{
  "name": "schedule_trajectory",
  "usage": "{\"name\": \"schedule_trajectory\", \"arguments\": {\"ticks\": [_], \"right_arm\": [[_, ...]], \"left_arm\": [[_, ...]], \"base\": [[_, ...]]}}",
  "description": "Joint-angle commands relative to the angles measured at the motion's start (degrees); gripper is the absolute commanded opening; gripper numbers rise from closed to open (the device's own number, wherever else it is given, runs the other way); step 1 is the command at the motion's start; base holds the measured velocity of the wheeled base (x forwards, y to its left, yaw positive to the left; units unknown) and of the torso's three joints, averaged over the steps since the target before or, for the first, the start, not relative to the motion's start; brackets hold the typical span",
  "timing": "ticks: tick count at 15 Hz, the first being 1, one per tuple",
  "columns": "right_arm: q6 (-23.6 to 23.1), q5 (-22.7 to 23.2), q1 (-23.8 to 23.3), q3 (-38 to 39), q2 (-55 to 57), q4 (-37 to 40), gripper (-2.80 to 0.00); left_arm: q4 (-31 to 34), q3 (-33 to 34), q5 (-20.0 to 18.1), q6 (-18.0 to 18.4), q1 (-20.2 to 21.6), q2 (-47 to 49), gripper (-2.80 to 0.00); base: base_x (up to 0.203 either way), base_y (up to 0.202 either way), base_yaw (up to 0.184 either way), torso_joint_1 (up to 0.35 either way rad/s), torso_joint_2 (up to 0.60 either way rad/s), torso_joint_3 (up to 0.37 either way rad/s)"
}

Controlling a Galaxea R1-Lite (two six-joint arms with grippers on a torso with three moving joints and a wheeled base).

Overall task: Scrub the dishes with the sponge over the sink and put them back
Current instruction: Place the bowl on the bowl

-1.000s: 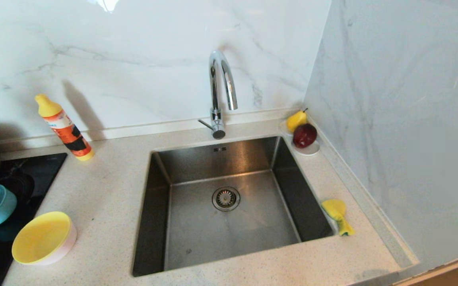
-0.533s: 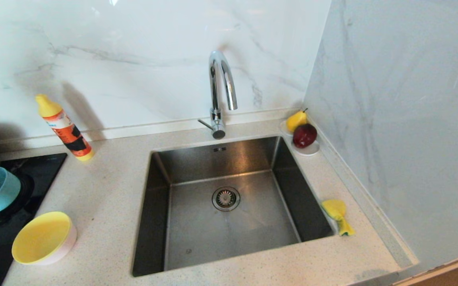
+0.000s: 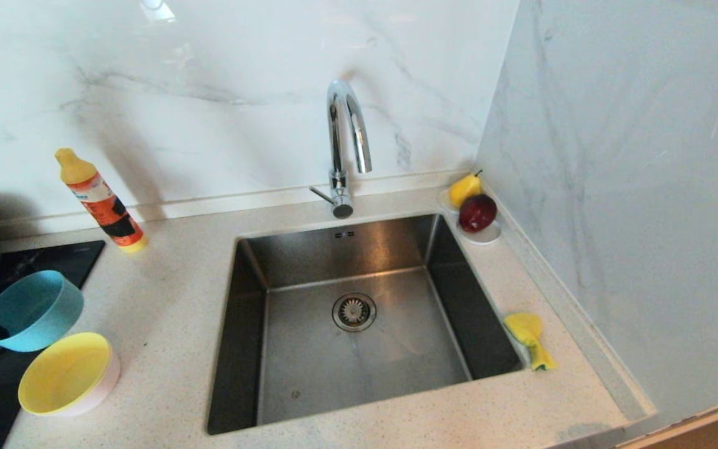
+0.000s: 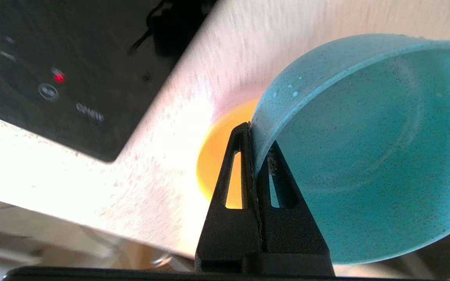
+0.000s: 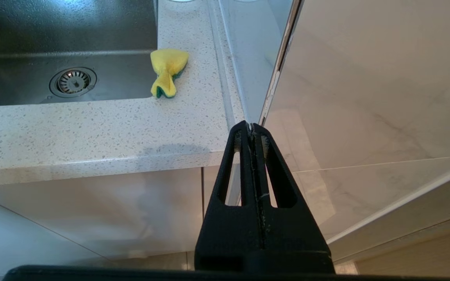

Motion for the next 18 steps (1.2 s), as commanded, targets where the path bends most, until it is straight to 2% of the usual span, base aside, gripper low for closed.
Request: {"name": "schedule_trajectory", "arguments": {"ticks": [1,3,8,11,15,18], "right_arm": [[0.0,0.0,0.0,0.0,0.1,0.0,-2.80],[0.0,0.0,0.0,0.0,0.1,0.0,-2.80],[0.0,0.0,0.0,0.0,0.1,0.0,-2.80],[0.0,0.0,0.0,0.0,0.1,0.0,-2.80],[0.0,0.0,0.0,0.0,0.1,0.0,-2.80],[0.0,0.0,0.0,0.0,0.1,0.0,-2.80]], "left_arm": [[0.2,3.9,-0.1,3.9,-0.7,-2.3,-2.80],[0.1,7.0,-0.1,7.0,-0.7,-2.4,-2.80],[-0.6,7.2,0.4,7.8,-0.8,-1.6,-2.80],[-0.6,7.3,3.2,7.8,-0.9,0.0,-2.80],[-0.7,7.5,3.6,9.3,-1.1,0.2,-2.80],[-3.7,8.5,4.4,9.3,-2.3,0.8,-2.80]], "base": [[0.000,0.000,0.000,0.000,0.00,0.000],[0.000,0.000,0.000,0.000,0.00,0.000],[0.000,0.000,0.000,0.000,0.00,0.000],[0.000,0.000,0.000,0.000,0.00,0.000],[0.000,0.000,0.000,0.000,0.00,0.000],[0.000,0.000,0.000,0.000,0.00,0.000]]}}
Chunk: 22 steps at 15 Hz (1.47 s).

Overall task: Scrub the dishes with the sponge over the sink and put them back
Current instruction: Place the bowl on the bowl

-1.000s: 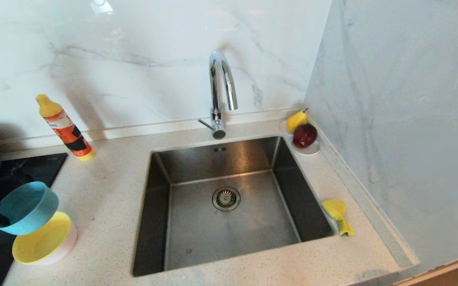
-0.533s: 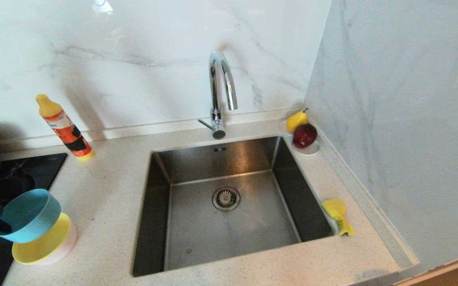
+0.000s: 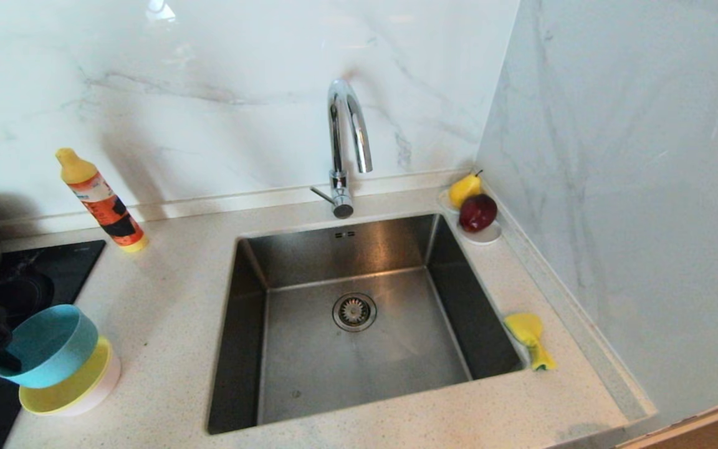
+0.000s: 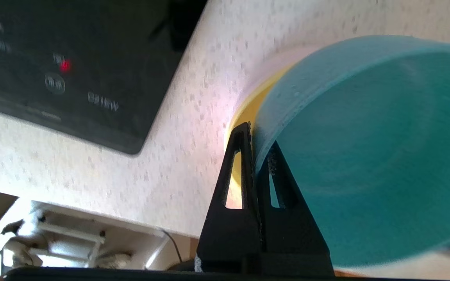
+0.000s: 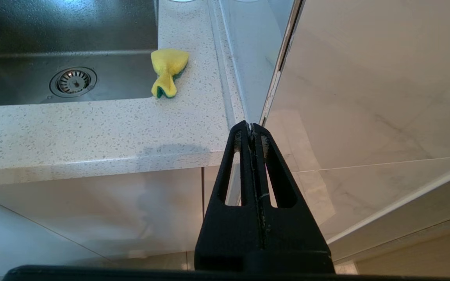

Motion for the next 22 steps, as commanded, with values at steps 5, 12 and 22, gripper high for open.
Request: {"name": "schedule_trajectory", "arguments": {"ticks": [5,12,22], "right_arm": [[0.0,0.0,0.0,0.0,0.1,0.0,-2.80],[0.0,0.0,0.0,0.0,0.1,0.0,-2.80],[0.0,0.0,0.0,0.0,0.1,0.0,-2.80]], "left_arm": [[-4.6,2.3,2.1,-0.6,-2.4,1.7,-2.80],[-4.2,2.5,2.2,-1.0,-2.5,-1.5,-2.80],[-4.4,2.6,4.4,-1.0,-2.4,0.2,-2.80]], "base": [[0.000,0.000,0.000,0.000,0.00,0.000],[0.000,0.000,0.000,0.000,0.00,0.000],[0.000,0.000,0.000,0.000,0.00,0.000]]}}
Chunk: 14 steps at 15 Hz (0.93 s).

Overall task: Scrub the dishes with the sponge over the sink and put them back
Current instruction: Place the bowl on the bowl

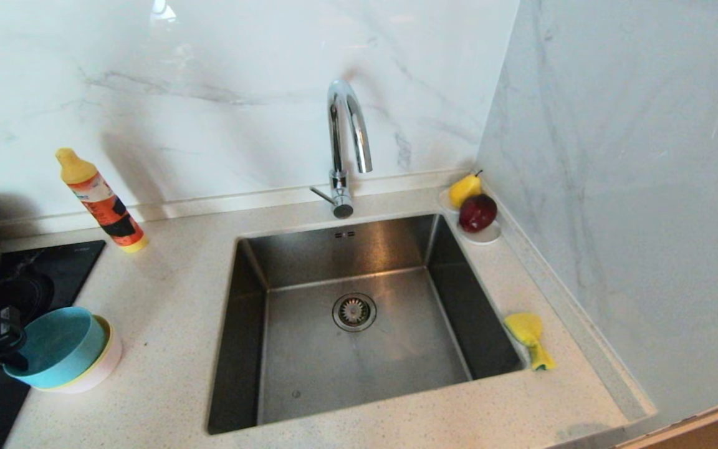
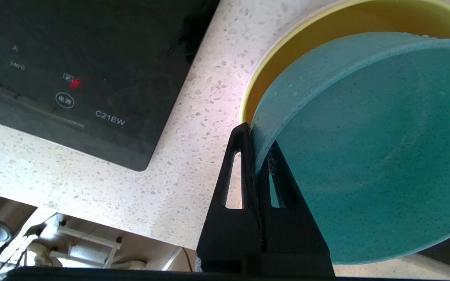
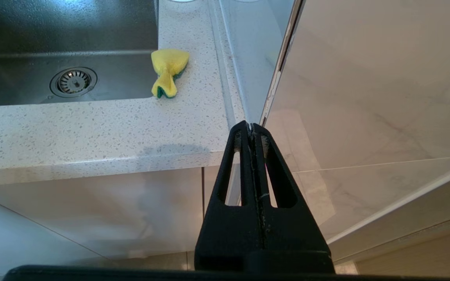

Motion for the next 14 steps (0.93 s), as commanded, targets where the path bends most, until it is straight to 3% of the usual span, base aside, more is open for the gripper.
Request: {"name": "schedule_trajectory", "arguments": {"ticks": [1,2,3,8,13,14], "right_arm": [[0.0,0.1,0.0,0.0,0.1,0.0,-2.80],[0.0,0.1,0.0,0.0,0.1,0.0,-2.80],[0.0,0.1,0.0,0.0,0.1,0.0,-2.80],[0.0,0.1,0.0,0.0,0.1,0.0,-2.80],[0.0,0.1,0.0,0.0,0.1,0.0,-2.80],[0.0,0.1,0.0,0.0,0.1,0.0,-2.80]], "left_arm": [[0.3,0.6,-0.2,0.0,0.0,0.0,-2.80],[0.0,1.4,-0.2,0.4,0.0,-0.3,-2.55],[0.0,1.5,-0.3,0.4,0.0,-0.4,0.00],[0.2,-2.5,-0.4,-0.4,0.2,-1.1,0.00],[0.1,-14.2,-3.2,-2.2,-0.4,-4.9,0.00],[0.1,-15.8,-3.2,-1.9,-2.1,-5.0,-0.32]], "base": [[0.000,0.000,0.000,0.000,0.00,0.000],[0.000,0.000,0.000,0.000,0.00,0.000],[0.000,0.000,0.000,0.000,0.00,0.000],[0.000,0.000,0.000,0.000,0.00,0.000],[0.000,0.000,0.000,0.000,0.00,0.000],[0.000,0.000,0.000,0.000,0.00,0.000]]}}
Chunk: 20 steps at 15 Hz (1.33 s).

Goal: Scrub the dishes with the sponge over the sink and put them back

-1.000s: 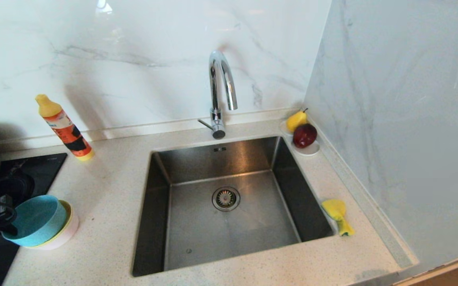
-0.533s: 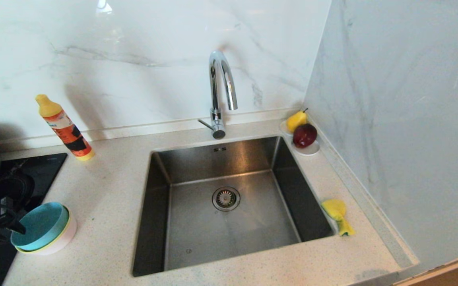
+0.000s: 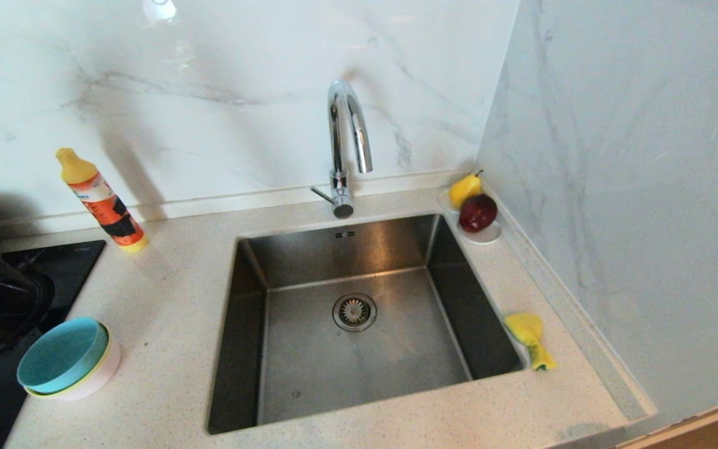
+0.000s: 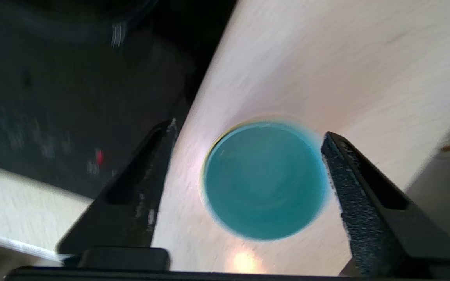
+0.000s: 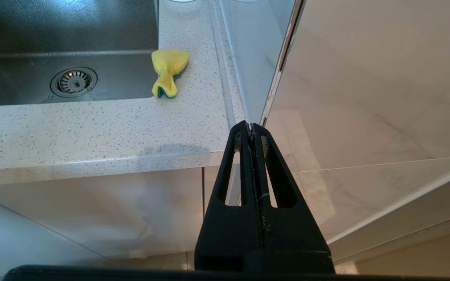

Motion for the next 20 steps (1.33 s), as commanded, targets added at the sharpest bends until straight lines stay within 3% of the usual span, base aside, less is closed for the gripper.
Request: {"name": "schedule_trajectory", "arguments": {"ticks": [1,5,9,11,14,17,20], "right_arm": [[0.0,0.0,0.0,0.0,0.1,0.0,-2.80],[0.0,0.0,0.0,0.0,0.1,0.0,-2.80],[0.0,0.0,0.0,0.1,0.1,0.0,-2.80],[0.0,0.0,0.0,0.0,0.1,0.0,-2.80],[0.0,0.0,0.0,0.0,0.1,0.0,-2.80],[0.0,0.0,0.0,0.0,0.1,0.0,-2.80],[0.0,0.0,0.0,0.0,0.1,0.0,-2.80]], "left_arm": [[-0.4,-4.7,-0.1,0.5,-2.8,-0.9,-2.80],[-11.0,-7.1,-0.7,0.4,-10.4,-0.8,-2.80],[-19.8,-6.9,-0.1,1.1,-21.9,-1.1,-2.80],[-24.5,-5.6,1.2,3.7,-27.9,-1.0,-2.80],[-33.7,1.6,5.4,9.1,-35.0,-3.2,-2.80],[-42.2,12.6,6.7,10.7,-39.0,-10.2,-2.80],[-47.6,18.8,13.2,11.7,-40.7,-19.6,-2.80]], "base": [[0.000,0.000,0.000,0.000,0.00,0.000],[0.000,0.000,0.000,0.000,0.00,0.000],[0.000,0.000,0.000,0.000,0.00,0.000],[0.000,0.000,0.000,0.000,0.00,0.000],[0.000,0.000,0.000,0.000,0.00,0.000],[0.000,0.000,0.000,0.000,0.00,0.000],[0.000,0.000,0.000,0.000,0.00,0.000]]}}
